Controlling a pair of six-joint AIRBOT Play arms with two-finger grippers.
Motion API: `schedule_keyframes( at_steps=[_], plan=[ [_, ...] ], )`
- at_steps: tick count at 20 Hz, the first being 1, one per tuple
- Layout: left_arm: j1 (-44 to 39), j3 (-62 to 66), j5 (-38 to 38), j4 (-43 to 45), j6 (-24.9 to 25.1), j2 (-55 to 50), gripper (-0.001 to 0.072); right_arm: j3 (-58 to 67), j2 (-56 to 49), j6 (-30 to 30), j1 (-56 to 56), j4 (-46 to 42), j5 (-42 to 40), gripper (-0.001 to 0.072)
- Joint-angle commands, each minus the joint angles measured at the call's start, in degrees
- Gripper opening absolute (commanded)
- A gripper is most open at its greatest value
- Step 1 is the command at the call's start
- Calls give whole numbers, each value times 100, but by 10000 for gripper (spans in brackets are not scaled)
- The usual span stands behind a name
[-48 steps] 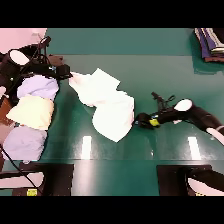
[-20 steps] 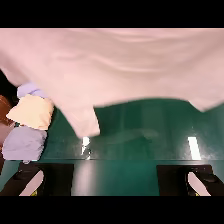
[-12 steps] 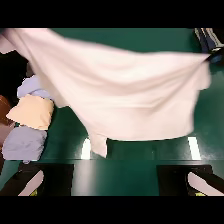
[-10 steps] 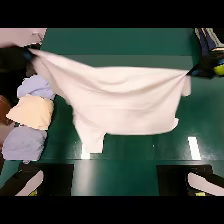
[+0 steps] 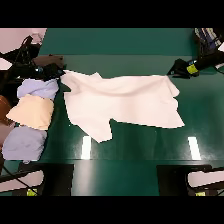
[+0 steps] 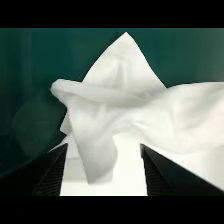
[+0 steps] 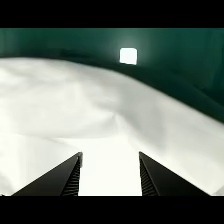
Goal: Fold the shirts.
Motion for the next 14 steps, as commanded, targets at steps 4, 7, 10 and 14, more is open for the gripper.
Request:
schedule_keyframes(
  at_steps=[4, 7, 10, 14],
  plan=[
    [702, 273, -1742, 518, -160, -37, 517, -57, 315, -278, -181, 20, 444, 413],
    [763, -876, -1818, 1110, -315, 560, 517, -1191, 1086, -315, -358, 26, 341, 411],
    [763, -2282, -1460, 1027, -400, 1025, 517, -2052, 1700, -317, -378, 24, 90, 411],
    [763, -3300, -955, 286, -109, 1069, 517, -2603, 2085, -317, -372, 138, -157, 411]
  ],
)
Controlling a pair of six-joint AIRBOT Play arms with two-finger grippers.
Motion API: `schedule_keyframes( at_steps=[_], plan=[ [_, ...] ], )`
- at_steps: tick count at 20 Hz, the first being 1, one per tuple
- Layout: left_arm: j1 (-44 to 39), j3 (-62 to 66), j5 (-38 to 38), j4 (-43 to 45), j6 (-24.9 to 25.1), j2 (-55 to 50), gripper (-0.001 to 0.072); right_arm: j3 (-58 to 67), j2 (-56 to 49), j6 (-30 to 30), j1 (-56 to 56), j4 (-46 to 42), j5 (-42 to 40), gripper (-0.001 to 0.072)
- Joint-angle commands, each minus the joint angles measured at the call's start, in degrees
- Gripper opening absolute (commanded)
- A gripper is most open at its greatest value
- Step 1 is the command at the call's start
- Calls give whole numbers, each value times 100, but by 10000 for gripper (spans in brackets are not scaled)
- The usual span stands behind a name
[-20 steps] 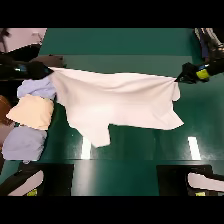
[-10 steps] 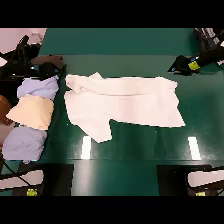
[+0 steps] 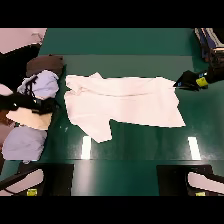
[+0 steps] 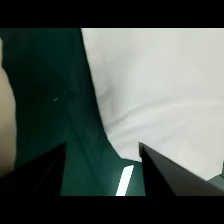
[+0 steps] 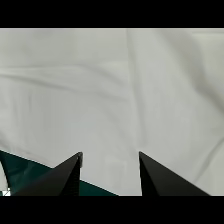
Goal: Fold the shirts.
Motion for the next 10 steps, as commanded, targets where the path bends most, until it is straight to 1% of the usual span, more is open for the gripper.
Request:
schedule_keyframes(
  at_steps=[1, 3, 5, 7, 8, 10],
  plan=[
    [-7, -870, 455, -608, 306, 120, 517, -553, 365, -7, -11, 151, -170, 411],
    [-291, -953, 715, -614, 332, 118, 516, -562, 376, -7, -11, 146, -105, 410],
    [-785, -973, 1106, -566, 317, 118, 506, -560, 376, -4, -11, 144, -22, 410],
    [-1113, -973, 1453, -557, 203, 81, 325, -560, 376, -7, -11, 138, 50, 410],
    [-1178, -970, 1519, -557, 160, 81, 289, -560, 376, -7, -22, 127, 105, 410],
    [-1193, -966, 1628, -555, 76, 81, 288, -560, 376, -7, -109, 120, 229, 410]
  ],
)
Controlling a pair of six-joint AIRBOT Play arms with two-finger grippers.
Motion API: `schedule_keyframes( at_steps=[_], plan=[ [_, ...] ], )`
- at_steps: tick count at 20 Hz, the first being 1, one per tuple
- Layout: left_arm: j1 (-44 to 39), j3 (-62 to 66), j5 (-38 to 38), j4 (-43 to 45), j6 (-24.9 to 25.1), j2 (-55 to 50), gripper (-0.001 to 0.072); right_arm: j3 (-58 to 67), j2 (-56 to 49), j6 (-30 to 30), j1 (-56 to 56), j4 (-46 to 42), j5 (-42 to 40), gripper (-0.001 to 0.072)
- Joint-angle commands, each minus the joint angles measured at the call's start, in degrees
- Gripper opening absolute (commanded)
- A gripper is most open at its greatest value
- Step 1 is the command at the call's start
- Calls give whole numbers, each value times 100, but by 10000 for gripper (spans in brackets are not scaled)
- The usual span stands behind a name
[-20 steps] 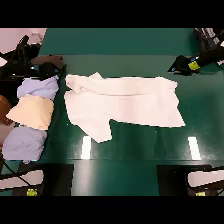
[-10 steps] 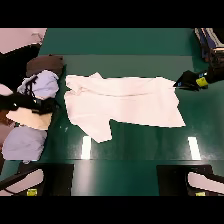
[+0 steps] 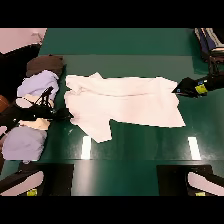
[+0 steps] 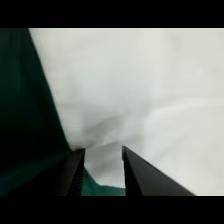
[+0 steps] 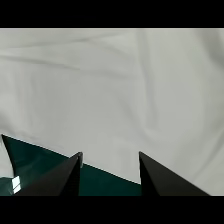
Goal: Fold the shirts.
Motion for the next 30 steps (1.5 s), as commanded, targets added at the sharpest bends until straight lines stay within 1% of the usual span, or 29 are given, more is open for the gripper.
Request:
schedule_keyframes(
  at_steps=[1, 3, 5, 8, 9, 10, 11, 13, 14, 16, 18, 20, 22, 23, 25, 26, 27, 28, 30],
  plan=[
    [-192, -35, 415, -7, -223, -7, 288, -22, 15, 4, -151, -11, 236, 411],
    [-192, -35, 315, -7, -247, -4, 288, -22, 17, 4, -354, -31, 448, 411],
    [-192, 61, -138, -4, -315, -2, 290, -22, 66, 4, -564, -142, 560, 410],
    [-42, 614, -459, 127, -321, 227, 291, -22, 173, 4, -743, -160, 544, 411],
    [70, 826, -612, 214, -319, 317, 305, -22, 199, 2, -752, -162, 549, 410],
    [166, 949, -719, 350, -319, 398, 402, -22, 212, 2, -752, -164, 546, 410],
    [254, 957, -791, 535, -323, 442, 470, -22, 210, 2, -752, -164, 546, 410],
    [321, 750, -800, 960, -409, 435, 469, -22, 205, 0, -732, -162, 525, 410],
    [321, 581, -682, 986, -492, 428, 470, -22, 203, 0, -730, -160, 481, 410],
    [319, 223, -313, 861, -525, 428, 470, -22, 205, 0, -717, -151, 485, 410],
    [319, -81, 70, 557, -514, 422, 469, -22, 205, 0, -717, -151, 501, 410],
    [319, -188, 236, 247, -437, 269, 469, -22, 205, 0, -717, -146, 501, 410],
    [317, -190, 229, -271, -170, -15, 469, -22, 205, 0, -717, -144, 509, 410],
    [249, -190, 245, -608, 52, -175, 468, -22, 205, 0, -717, -144, 531, 410],
    [-20, -190, 326, -887, 280, -385, 466, -22, 208, 0, -717, -151, 597, 410],
    [-125, -181, 385, -890, 275, -404, 362, -22, 212, 0, -719, -162, 675, 411],
    [-162, -122, 387, -911, 275, -402, 151, -24, 212, -31, -765, -212, 769, 410],
    [-162, -2, 323, -903, 273, -389, 28, -24, 210, -50, -833, -214, 870, 411],
    [-164, 350, -17, -885, 275, -378, 29, -26, 223, -46, -1080, -435, 1082, 410]
  ],
)
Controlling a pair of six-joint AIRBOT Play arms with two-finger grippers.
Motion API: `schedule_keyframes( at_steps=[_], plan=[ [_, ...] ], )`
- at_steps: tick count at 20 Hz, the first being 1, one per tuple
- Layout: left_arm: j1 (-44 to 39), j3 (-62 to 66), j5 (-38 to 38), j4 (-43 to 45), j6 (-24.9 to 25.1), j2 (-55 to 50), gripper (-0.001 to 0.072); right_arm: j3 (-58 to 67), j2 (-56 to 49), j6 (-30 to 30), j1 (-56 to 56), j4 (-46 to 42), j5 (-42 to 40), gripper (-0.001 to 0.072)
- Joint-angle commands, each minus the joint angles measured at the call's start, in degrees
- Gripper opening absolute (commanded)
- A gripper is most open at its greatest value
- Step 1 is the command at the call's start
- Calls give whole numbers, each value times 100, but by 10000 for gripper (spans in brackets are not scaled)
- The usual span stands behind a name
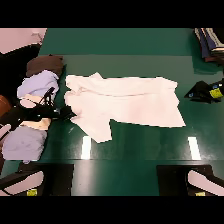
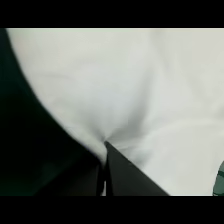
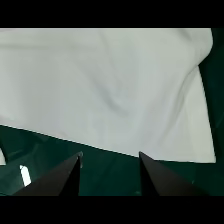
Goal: Fold the shirts.
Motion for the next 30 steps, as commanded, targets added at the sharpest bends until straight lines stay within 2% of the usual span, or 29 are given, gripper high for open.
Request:
schedule_keyframes(
  at_steps=[1, 3, 5, 6, 7, 10, 11, 13, 14, 19, 21, 22, 23, 24, 25, 30],
  plan=[
    [-70, 511, -522, -216, 92, -42, 28, -4, 13, -4, -321, -446, 437, 410],
    [-70, 874, -848, -216, 101, -42, 28, -275, 90, 50, -629, -728, 461, 411],
    [-70, 1097, -916, -197, 98, -42, 28, -1099, 343, 50, -1027, -669, 98, 427],
    [-70, 1165, -909, -195, 98, -42, 28, -1563, 470, 50, -1198, -664, -90, 537],
    [-70, 1200, -907, -197, 96, -42, 28, -2026, 577, 50, -1355, -651, -264, 557],
    [-70, 1211, -890, -195, 96, -42, 28, -3235, 688, -48, -1670, 20, -918, 543],
    [-70, 1211, -885, -192, 96, -42, 28, -3512, 686, -133, -1672, 258, -1220, 491],
    [-70, 1211, -890, -192, 92, -42, 28, -3901, 688, -210, -1582, 610, -1919, 477],
    [-70, 1211, -885, -192, 90, -42, 28, -3987, 686, -212, -1506, 684, -2197, 441],
    [-70, 1211, -776, -195, 81, -42, 28, -3786, 551, -138, -1025, 693, -2927, 426],
    [-70, 1211, -756, -188, 74, -42, 28, -3622, 236, -164, -750, 686, -2896, 283],
    [-70, 1213, -756, -151, 74, -42, 28, -3541, 120, -214, -588, 686, -2920, 254],
    [-68, 1244, -758, -83, 35, -42, 27, -3418, 42, -302, -400, 682, -2922, 95],
    [-68, 1342, -765, 85, -116, -11, 27, -3294, 39, -317, -238, 669, -2916, 40],
    [-68, 1458, -758, 319, -313, 118, 26, -3130, 122, -315, -90, 632, -2894, 13],
    [-68, 2942, -1147, 1784, -868, 1491, 28, -1799, 1281, -315, 68, 625, -2599, 13]
  ],
)
